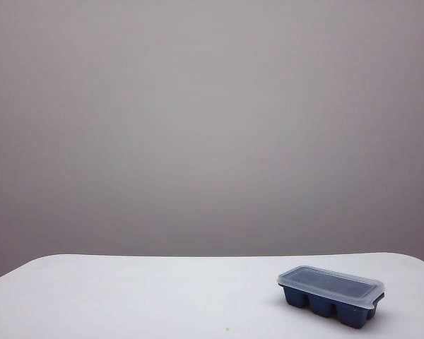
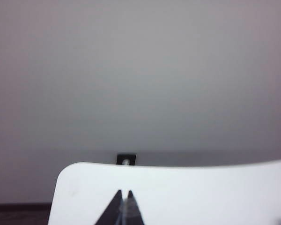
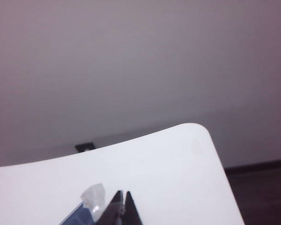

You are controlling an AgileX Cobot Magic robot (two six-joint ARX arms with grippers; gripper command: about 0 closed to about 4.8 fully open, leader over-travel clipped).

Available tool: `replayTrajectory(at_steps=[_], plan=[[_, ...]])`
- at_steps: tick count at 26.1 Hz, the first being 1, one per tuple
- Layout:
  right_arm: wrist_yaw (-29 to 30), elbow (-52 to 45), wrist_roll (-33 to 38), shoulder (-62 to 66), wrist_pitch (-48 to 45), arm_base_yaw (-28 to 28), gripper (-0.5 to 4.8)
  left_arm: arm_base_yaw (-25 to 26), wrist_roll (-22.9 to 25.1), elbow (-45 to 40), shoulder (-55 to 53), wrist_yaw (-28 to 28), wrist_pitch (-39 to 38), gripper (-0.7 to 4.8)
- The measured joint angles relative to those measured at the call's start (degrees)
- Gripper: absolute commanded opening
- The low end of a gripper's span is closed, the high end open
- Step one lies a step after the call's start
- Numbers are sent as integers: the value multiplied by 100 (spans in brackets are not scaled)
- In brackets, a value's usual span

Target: Pick up the ice cube tray, remove its lid, and then place both the tray and the lid back on the table.

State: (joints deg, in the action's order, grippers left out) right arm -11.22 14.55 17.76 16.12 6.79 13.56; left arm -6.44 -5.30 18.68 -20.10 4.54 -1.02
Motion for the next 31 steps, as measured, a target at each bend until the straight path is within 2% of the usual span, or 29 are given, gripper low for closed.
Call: replayTrajectory(at_steps=[1,4,5,7,11,12,14,17,18,19,20,22,25,31], plan=[[55,208,0,321,-9,0,-5,0,149,146,-289,87,-4,-5],[621,938,2,1558,-90,-7,-4,0,1108,901,-1541,684,81,-5],[782,1045,2,1768,-68,-7,-5,0,1257,1047,-1781,809,57,-5],[1471,1469,76,2601,-44,-90,-3,0,1580,1493,-2356,1196,26,-5],[1943,1554,439,3456,-236,-341,4,-2,1788,1818,-2857,1698,74,-5],[2052,1547,501,3648,-271,-439,41,-2,1827,1845,-2914,1829,83,-5],[2752,1534,634,4306,-457,-839,110,-2,1880,1880,-3108,2505,299,-5],[3869,1543,997,5449,-951,-1349,126,-2,2076,1880,-3250,3270,697,-5],[4013,1539,1064,5836,-1067,-1412,153,-2,2201,1884,-3300,3414,817,-5],[4109,1539,1075,6050,-1178,-1414,218,-2,2234,1886,-3338,3440,852,-5],[4291,1561,1117,6443,-1349,-1399,259,-2,2247,1886,-3414,3451,866,-5],[4507,1556,1222,6900,-1443,-1399,304,0,2245,1886,-3543,3449,876,-5],[4686,1556,1266,7733,-1552,-1390,306,-2,2238,1886,-3825,3451,820,-5],[4701,1554,1624,8282,-2081,-1397,306,-4,2149,1886,-3980,3471,769,-5]])
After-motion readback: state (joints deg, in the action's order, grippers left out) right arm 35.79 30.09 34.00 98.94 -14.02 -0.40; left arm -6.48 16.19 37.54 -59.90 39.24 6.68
